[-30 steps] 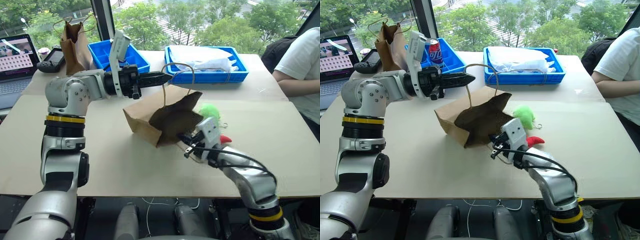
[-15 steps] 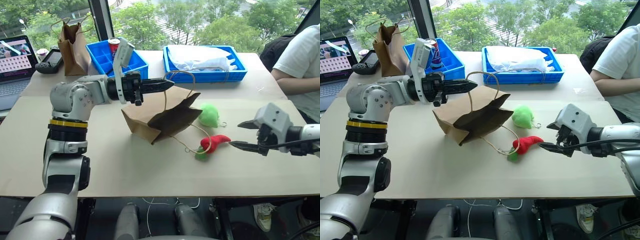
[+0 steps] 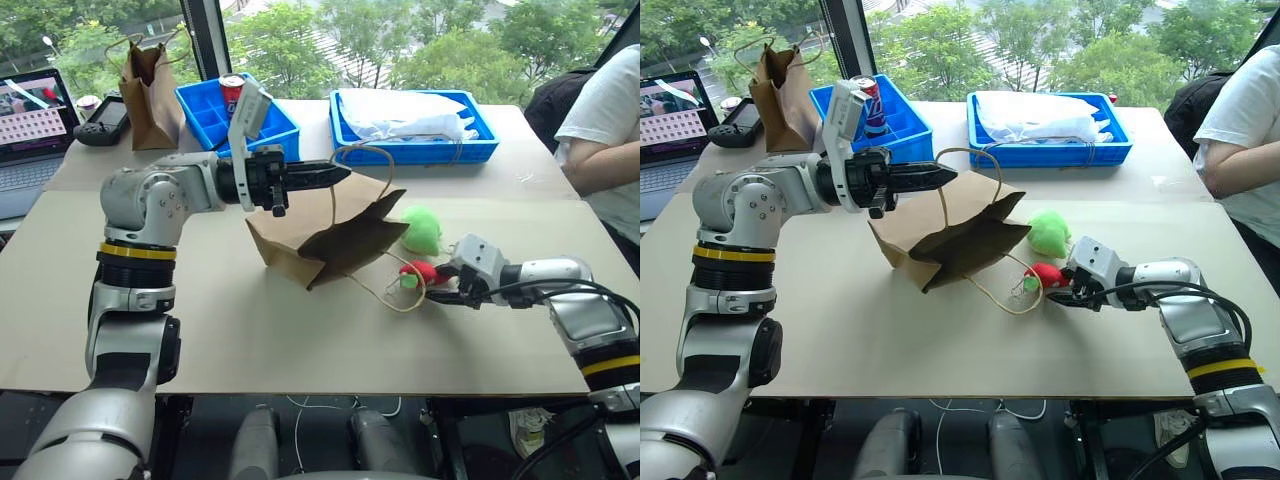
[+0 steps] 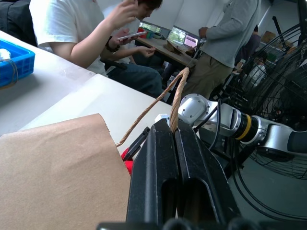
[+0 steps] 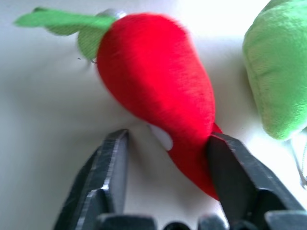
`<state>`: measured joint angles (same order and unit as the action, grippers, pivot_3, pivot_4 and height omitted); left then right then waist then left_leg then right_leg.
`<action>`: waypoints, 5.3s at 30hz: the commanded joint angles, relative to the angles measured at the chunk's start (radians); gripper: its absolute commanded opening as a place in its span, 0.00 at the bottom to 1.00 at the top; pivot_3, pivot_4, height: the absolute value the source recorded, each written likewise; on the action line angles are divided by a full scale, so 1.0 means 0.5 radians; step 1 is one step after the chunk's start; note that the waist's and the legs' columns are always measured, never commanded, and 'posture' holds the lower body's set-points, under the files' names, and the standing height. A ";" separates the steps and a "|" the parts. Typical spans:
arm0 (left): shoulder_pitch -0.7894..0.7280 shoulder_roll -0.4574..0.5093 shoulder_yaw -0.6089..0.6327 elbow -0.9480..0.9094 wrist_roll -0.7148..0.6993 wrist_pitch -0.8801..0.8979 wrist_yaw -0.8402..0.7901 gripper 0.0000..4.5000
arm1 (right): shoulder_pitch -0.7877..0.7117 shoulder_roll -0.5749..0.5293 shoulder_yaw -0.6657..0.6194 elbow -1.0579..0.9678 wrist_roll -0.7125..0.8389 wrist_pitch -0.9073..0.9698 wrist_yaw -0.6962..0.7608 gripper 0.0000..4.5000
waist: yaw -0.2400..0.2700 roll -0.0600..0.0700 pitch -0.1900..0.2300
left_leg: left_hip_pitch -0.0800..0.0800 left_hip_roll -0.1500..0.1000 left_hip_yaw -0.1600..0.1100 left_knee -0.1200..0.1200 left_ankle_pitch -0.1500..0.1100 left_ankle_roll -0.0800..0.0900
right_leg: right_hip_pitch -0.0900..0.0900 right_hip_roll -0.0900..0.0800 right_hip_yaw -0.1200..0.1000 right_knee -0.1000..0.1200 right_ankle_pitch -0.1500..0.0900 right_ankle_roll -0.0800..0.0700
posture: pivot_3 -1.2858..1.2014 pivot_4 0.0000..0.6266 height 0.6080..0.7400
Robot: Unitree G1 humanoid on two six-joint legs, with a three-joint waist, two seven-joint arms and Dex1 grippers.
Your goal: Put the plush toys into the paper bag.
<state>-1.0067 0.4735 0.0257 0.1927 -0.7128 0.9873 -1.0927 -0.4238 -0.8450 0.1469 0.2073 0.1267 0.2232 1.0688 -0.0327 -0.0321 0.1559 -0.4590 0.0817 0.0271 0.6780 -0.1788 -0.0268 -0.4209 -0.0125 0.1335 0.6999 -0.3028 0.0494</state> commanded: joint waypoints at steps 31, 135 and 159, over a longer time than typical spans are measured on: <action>-0.169 -0.105 0.042 0.123 -0.036 -0.009 -0.012 0.00 | -0.507 0.005 0.507 -1.053 -0.522 0.516 -0.503 0.00 | -0.006 0.015 0.011 | -0.004 -0.006 -0.002 -0.001 0.001 -0.001 | -0.005 -0.005 0.000 0.002 -0.002 0.004 | 0.52 0.24 0.58; -0.108 -0.097 0.095 0.036 -0.105 0.032 0.121 0.00 | -0.361 0.542 -0.009 -1.323 -0.086 0.820 -0.612 0.98 | 0.028 0.022 0.018 | -0.006 -0.010 -0.008 -0.002 0.003 -0.003 | -0.002 -0.011 -0.010 0.004 0.004 -0.006 | 0.52 0.24 0.58; -0.135 -0.029 0.098 0.077 -0.060 0.000 0.079 0.00 | 0.135 0.962 -1.495 -1.515 1.060 2.719 -0.844 0.98 | 0.019 0.023 0.018 | -0.005 -0.011 -0.010 -0.004 0.003 -0.003 | -0.002 -0.011 -0.011 0.003 0.004 -0.006 | 0.52 0.24 0.58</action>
<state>-1.0535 0.4524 0.0580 0.2563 -0.7331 1.0014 -1.0468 -0.3870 -0.3715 -0.6144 -0.5316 0.6477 1.6032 0.6721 -0.0231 -0.0207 0.1648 -0.4618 0.0765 0.0222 0.6759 -0.1776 -0.0282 -0.4218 -0.0179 0.1280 0.7012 -0.3010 0.0465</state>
